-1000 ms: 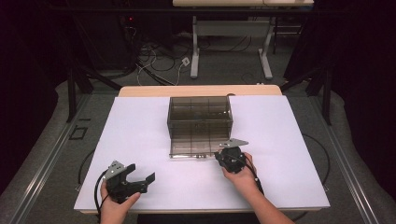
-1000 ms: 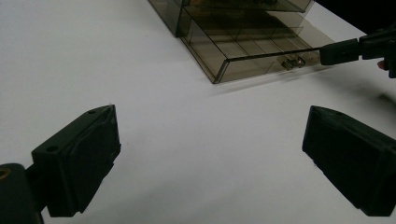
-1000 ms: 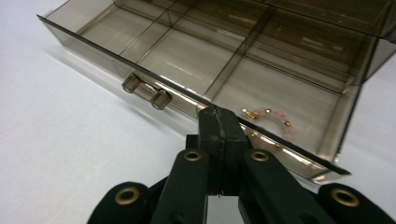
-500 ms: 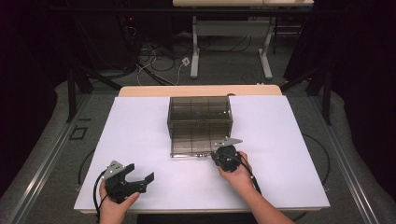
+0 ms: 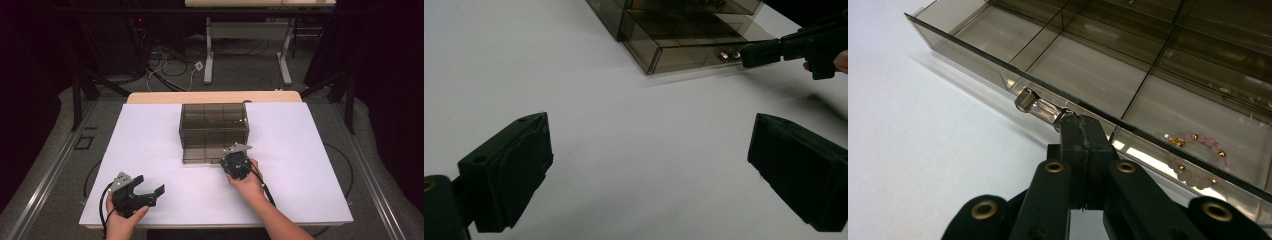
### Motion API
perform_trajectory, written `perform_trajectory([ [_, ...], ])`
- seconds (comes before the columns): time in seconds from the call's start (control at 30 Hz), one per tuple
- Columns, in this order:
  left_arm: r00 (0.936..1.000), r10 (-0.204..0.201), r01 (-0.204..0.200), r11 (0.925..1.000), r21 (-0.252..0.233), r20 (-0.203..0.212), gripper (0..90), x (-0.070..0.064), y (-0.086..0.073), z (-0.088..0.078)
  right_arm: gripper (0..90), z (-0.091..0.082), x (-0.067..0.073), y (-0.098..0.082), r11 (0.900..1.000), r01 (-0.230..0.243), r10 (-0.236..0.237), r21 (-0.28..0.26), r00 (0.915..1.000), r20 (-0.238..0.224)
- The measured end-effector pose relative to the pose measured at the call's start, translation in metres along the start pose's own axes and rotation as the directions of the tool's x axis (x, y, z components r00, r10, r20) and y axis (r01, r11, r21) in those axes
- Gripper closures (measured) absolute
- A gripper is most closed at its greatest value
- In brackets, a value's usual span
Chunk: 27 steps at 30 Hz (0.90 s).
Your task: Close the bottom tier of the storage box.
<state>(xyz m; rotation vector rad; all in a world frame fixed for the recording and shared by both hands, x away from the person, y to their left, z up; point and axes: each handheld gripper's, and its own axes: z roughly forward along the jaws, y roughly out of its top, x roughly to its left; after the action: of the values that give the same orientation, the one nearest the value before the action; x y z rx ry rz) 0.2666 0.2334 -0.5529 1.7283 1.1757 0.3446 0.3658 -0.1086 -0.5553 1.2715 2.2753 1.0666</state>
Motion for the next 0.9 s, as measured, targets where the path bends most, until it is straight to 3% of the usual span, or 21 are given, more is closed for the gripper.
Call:
perform_trajectory([
  [0.27, 1.0000, -0.001, 0.001, 1.0000, -0.001, 0.002, 4.2, 0.001, 0.000, -0.001, 90.0, 0.009, -0.004, 0.009, 1.000, -0.028, 0.028, -0.013, 0.9995, 0.017],
  [0.3, 1.0000, -0.001, 0.001, 1.0000, -0.002, 0.002, 4.2, 0.001, 0.000, -0.001, 90.0, 0.009, -0.005, 0.011, 0.999, -0.032, 0.032, 0.009, 0.9992, 0.024],
  [0.33, 1.0000, -0.002, 0.002, 1.0000, -0.002, 0.002, 4.2, 0.001, 0.000, -0.001, 90.0, 0.011, -0.005, 0.011, 0.999, -0.040, 0.040, -0.018, 0.9990, 0.019],
  [0.9, 0.9999, -0.013, 0.013, 0.9999, -0.010, 0.002, 4.2, 0.004, 0.001, -0.004, 90.0, 0.024, -0.015, 0.021, 0.997, -0.055, 0.059, -0.059, 0.9966, 0.057],
])
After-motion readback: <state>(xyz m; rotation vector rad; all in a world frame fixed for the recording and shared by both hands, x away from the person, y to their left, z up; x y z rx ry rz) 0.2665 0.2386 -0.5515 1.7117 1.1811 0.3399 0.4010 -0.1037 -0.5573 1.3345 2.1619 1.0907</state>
